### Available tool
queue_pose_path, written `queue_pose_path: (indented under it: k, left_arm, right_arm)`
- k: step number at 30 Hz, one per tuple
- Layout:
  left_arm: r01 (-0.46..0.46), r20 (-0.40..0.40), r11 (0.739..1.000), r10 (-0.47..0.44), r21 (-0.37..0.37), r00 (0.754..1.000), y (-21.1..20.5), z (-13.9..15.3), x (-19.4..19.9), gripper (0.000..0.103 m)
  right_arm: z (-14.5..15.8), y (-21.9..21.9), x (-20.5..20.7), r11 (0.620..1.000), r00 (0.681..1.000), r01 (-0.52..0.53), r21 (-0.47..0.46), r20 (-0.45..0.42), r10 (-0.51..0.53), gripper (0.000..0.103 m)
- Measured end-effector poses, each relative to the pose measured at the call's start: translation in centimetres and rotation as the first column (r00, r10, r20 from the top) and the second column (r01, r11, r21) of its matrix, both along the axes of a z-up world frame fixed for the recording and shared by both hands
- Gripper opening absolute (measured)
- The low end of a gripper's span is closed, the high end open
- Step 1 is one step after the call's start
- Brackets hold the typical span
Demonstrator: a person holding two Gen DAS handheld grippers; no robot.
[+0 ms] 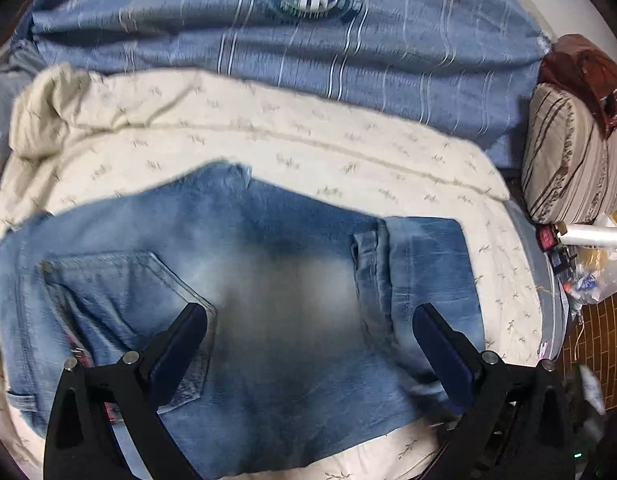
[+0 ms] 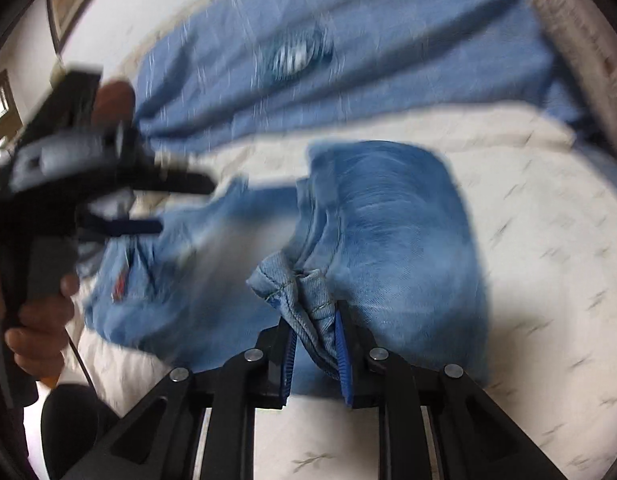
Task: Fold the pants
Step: 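Release the folded leg and press it flat with the right gripper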
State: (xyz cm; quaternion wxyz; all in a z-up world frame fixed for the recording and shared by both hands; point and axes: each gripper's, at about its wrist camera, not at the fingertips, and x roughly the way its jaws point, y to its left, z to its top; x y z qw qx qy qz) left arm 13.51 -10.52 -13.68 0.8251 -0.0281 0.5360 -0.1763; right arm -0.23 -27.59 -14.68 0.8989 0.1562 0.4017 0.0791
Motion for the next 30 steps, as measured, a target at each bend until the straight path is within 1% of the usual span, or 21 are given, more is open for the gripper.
queue_pose_path:
  k: [1, 2, 4, 5, 6, 7, 8, 10, 11, 13, 16, 17, 18, 19, 20, 21, 23, 24, 25, 28, 30]
  left_arm:
    - [-0.005, -0.018, 1.0, 0.005, 0.007, 1.0, -0.1, -0.8, 0.2, 0.103]
    - [-0.008, -0.033, 1.0, 0.008, 0.012, 0.999, -0.2, -1.3, 0.3, 0.103]
    - [-0.021, -0.062, 1.0, 0.022, 0.014, 0.998, -0.3, -2.4, 0.7, 0.103]
    - [-0.029, -0.075, 1.0, 0.03, 0.009, 0.997, -0.3, -2.8, 1.0, 0.103]
    - [-0.033, -0.081, 0.999, 0.033, 0.007, 0.996, -0.5, -3.0, 1.2, 0.103]
    - [-0.032, -0.086, 0.999, 0.032, 0.003, 0.996, -0.8, -3.0, 1.4, 0.103]
    - [-0.027, -0.083, 1.0, 0.027, 0.002, 0.996, -1.1, -2.9, 1.6, 0.103]
    - [-0.005, -0.061, 1.0, 0.006, 0.011, 0.998, -2.2, -2.5, 1.9, 0.103]
    - [0.004, -0.048, 1.0, -0.003, 0.015, 0.999, -2.8, -2.3, 2.0, 0.103]
    - [0.019, -0.028, 1.0, -0.019, 0.017, 0.999, -4.0, -1.9, 2.3, 0.103]
    - [0.026, -0.003, 0.999, -0.026, 0.029, 1.0, -5.8, -2.0, 2.9, 0.103]
    - [0.028, 0.012, 0.999, -0.029, 0.042, 1.0, -6.5, -2.1, 3.0, 0.103]
    - [0.029, 0.03, 0.997, -0.031, 0.076, 0.999, -7.2, -2.4, 3.1, 0.102]
    - [0.024, 0.045, 0.993, -0.029, 0.116, 0.999, -7.7, -2.7, 3.2, 0.102]
    - [0.014, 0.06, 0.986, -0.024, 0.163, 0.998, -8.1, -3.0, 3.4, 0.101]
    - [0.003, 0.075, 0.976, -0.02, 0.216, 0.997, -8.5, -3.5, 3.5, 0.1]
    - [-0.005, 0.095, 0.955, -0.025, 0.296, 0.995, -9.0, -4.5, 3.7, 0.098]
    - [0.001, 0.103, 0.948, -0.036, 0.319, 0.994, -8.9, -5.0, 3.6, 0.098]
    - [0.008, 0.109, 0.944, -0.046, 0.331, 0.993, -8.7, -5.3, 3.4, 0.098]
    - [0.009, 0.133, 0.94, -0.057, 0.34, 0.989, -8.7, -5.9, 3.2, 0.098]
    - [0.001, 0.135, 0.947, -0.046, 0.321, 0.99, -8.2, -5.6, 3.2, 0.098]
  right_arm:
    - [-0.7, 0.3, 0.3, 1.0, 0.999, -0.005, -0.003, -0.042, 0.004, 0.024]
    - [-1.0, 0.4, 0.5, 1.0, 0.998, -0.011, -0.014, -0.061, 0.01, 0.024]
    - [-0.4, -0.1, 0.3, 0.999, 0.998, -0.034, 0.011, -0.052, 0.034, 0.028]
    - [-0.1, -0.7, 0.1, 0.997, 0.998, -0.051, 0.066, -0.046, 0.054, 0.037]
    - [0.0, -1.3, -0.1, 0.99, 0.997, -0.064, 0.122, -0.045, 0.07, 0.061]
    - [0.0, -1.9, -0.3, 0.978, 0.994, -0.083, 0.191, -0.048, 0.093, 0.07]
    - [0.1, -2.7, -0.7, 0.958, 0.992, -0.107, 0.266, -0.036, 0.121, 0.073]
    - [0.8, -3.6, -1.3, 0.937, 0.99, -0.137, 0.322, 0.002, 0.143, 0.073]
    - [1.1, -4.3, -1.7, 0.93, 0.991, -0.136, 0.34, 0.028, 0.134, 0.072]
    - [1.7, -6.2, -2.4, 0.935, 0.996, -0.082, 0.346, 0.063, 0.064, 0.072]
    - [1.4, -8.2, -3.1, 0.946, 0.997, 0.027, 0.324, 0.061, -0.049, 0.07]
    - [1.1, -8.7, -3.2, 0.945, 0.996, 0.055, 0.323, 0.048, -0.074, 0.059]
    - [0.9, -8.9, -3.2, 0.946, 0.996, 0.07, 0.318, 0.038, -0.086, 0.049]
    - [0.7, -8.8, -3.1, 0.949, 0.995, 0.083, 0.306, 0.028, -0.096, 0.046]
    - [0.5, -8.8, -3.0, 0.955, 0.994, 0.1, 0.279, 0.021, -0.11, 0.041]
    - [0.5, -8.7, -3.0, 0.961, 0.993, 0.107, 0.255, 0.02, -0.116, 0.039]
    - [0.8, -8.0, -2.7, 0.971, 0.993, 0.107, 0.214, 0.021, -0.114, 0.039]
    - [0.8, -7.6, -2.5, 0.976, 0.994, 0.101, 0.194, 0.019, -0.106, 0.039]
    - [0.5, -7.4, -2.2, 0.98, 0.995, 0.096, 0.173, 0.01, -0.099, 0.038]
    - [-0.5, -6.2, -0.6, 0.994, 0.997, 0.048, 0.103, -0.07, -0.041, 0.039]
    - [-0.5, -5.0, -0.5, 1.0, 0.998, 0.012, 0.027, -0.067, -0.01, 0.039]
